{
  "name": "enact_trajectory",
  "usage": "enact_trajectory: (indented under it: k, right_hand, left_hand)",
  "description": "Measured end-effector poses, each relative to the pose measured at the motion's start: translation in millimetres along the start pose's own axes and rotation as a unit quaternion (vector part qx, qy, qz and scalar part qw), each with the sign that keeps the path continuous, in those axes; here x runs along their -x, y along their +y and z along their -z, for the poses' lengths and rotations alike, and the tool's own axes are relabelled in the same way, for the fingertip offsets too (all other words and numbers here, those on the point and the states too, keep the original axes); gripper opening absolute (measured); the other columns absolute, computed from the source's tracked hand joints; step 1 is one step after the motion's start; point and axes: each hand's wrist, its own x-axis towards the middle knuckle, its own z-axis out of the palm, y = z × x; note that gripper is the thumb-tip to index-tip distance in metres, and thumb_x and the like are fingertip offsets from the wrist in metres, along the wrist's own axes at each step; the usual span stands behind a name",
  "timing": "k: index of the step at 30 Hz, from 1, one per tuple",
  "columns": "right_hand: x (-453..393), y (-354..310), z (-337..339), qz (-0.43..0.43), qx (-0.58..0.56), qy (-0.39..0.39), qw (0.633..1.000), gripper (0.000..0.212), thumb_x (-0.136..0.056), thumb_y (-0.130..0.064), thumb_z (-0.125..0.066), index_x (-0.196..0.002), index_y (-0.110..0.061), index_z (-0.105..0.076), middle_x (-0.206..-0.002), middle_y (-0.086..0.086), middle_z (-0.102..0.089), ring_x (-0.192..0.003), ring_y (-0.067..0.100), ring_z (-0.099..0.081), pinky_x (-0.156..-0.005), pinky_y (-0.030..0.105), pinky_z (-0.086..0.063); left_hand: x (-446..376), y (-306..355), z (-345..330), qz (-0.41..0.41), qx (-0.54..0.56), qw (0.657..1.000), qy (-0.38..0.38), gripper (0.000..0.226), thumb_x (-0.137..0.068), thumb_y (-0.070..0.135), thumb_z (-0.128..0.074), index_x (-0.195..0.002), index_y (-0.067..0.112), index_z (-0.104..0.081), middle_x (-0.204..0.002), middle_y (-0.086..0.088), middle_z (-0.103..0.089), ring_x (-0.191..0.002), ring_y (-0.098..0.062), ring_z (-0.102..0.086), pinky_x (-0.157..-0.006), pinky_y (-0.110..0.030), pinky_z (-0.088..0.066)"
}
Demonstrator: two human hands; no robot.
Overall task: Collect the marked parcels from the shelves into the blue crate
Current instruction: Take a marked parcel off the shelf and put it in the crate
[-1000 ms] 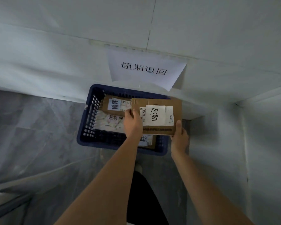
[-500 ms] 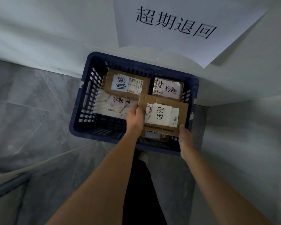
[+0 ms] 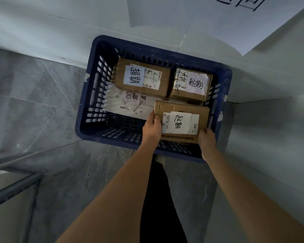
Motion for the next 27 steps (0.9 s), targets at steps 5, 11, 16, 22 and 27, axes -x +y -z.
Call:
enact_trajectory:
  k: [5, 11, 16, 22, 27]
  right_hand:
    - [-8, -9, -3, -0.027, -0.034, -0.021, 0.999, 0.038, -0.099, -0.018, -0.034, -0.132, -0.006, -0.049, -0.123, 0.017, -0.060, -0.108, 0.032, -0.059, -0.091, 0.041, -0.052]
    - [-11, -14, -1, -0.033, -0.041, -0.035, 0.998, 0.040, -0.100, -0.026, -0.035, -0.134, -0.008, -0.046, -0.125, 0.017, -0.059, -0.111, 0.033, -0.058, -0.094, 0.044, -0.051]
    - [-9, -17, -5, -0.028, -0.074, -0.005, 0.997, 0.041, -0.100, -0.026, -0.036, -0.137, -0.009, -0.042, -0.123, 0.016, -0.060, -0.107, 0.031, -0.059, -0.085, 0.039, -0.052]
    - [7, -24, -9, 0.065, -0.062, 0.079, 0.993, 0.049, -0.100, -0.021, -0.041, -0.146, -0.007, -0.032, -0.131, 0.014, -0.056, -0.110, 0.026, -0.057, -0.089, 0.031, -0.047]
    - [22, -34, 7, 0.099, -0.057, 0.057, 0.992, 0.043, -0.099, -0.019, -0.040, -0.139, -0.004, -0.042, -0.131, 0.014, -0.058, -0.114, 0.028, -0.057, -0.099, 0.042, -0.048]
  left_hand:
    - [-13, 14, 0, -0.013, -0.025, 0.999, -0.032, 0.047, -0.101, 0.037, -0.034, -0.148, 0.036, -0.030, -0.131, 0.002, -0.054, -0.088, -0.002, -0.048, -0.080, -0.020, -0.037]
    - [-15, 15, -1, -0.004, -0.024, 0.999, -0.026, 0.047, -0.101, 0.035, -0.033, -0.148, 0.037, -0.030, -0.132, -0.001, -0.055, -0.091, -0.008, -0.050, -0.083, -0.024, -0.038]
    - [-7, 19, -4, -0.017, -0.037, 0.999, -0.036, 0.055, -0.100, 0.038, -0.038, -0.152, 0.035, -0.019, -0.144, -0.002, -0.047, -0.121, -0.022, -0.051, -0.104, -0.037, -0.042]
    - [13, 30, -7, -0.091, -0.101, 0.990, -0.021, 0.063, -0.097, 0.041, -0.042, -0.153, 0.034, -0.013, -0.158, 0.004, -0.021, -0.141, -0.021, -0.029, -0.114, -0.047, -0.031]
    - [35, 40, -9, -0.140, -0.163, 0.977, 0.011, 0.062, -0.096, 0.041, -0.041, -0.153, 0.032, -0.016, -0.160, 0.006, -0.015, -0.147, -0.019, -0.015, -0.118, -0.048, -0.023]
